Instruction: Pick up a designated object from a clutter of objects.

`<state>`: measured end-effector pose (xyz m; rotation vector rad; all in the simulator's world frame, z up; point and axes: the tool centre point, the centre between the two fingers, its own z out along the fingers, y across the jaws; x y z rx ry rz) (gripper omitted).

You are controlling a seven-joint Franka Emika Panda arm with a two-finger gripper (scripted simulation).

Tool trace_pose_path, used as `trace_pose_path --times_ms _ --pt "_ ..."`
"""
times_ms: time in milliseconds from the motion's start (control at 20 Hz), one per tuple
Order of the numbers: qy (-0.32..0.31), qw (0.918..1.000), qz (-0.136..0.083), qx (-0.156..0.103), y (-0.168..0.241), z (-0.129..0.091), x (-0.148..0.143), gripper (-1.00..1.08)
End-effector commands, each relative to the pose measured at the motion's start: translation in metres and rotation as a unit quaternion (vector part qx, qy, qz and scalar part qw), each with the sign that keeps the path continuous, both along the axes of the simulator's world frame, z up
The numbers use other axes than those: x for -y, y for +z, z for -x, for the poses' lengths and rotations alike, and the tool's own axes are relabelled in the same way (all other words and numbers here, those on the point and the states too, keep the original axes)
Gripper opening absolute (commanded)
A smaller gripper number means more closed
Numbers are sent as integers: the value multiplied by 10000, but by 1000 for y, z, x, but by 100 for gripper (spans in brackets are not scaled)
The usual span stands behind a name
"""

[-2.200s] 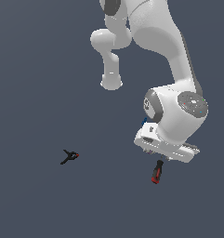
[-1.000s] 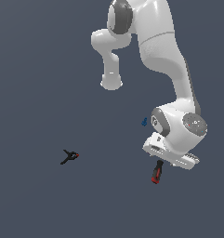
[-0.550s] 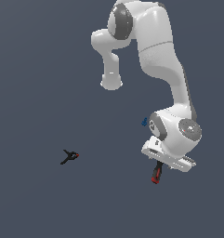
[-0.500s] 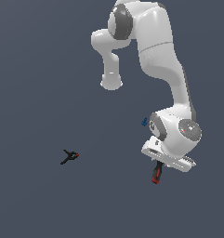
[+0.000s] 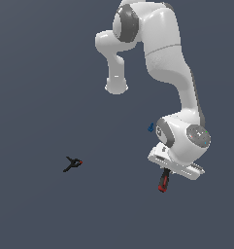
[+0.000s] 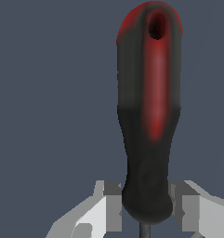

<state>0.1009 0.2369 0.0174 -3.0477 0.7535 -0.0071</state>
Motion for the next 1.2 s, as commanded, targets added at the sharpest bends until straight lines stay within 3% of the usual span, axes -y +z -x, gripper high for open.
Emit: trace_pose_path --times_ms 0,600,1150 --pt "1 10000 0 -1 0 0 0 -100" --pt "1 10000 0 -1 28 6 38 -100" --pt "1 10000 -1 -7 104 21 138 -100"
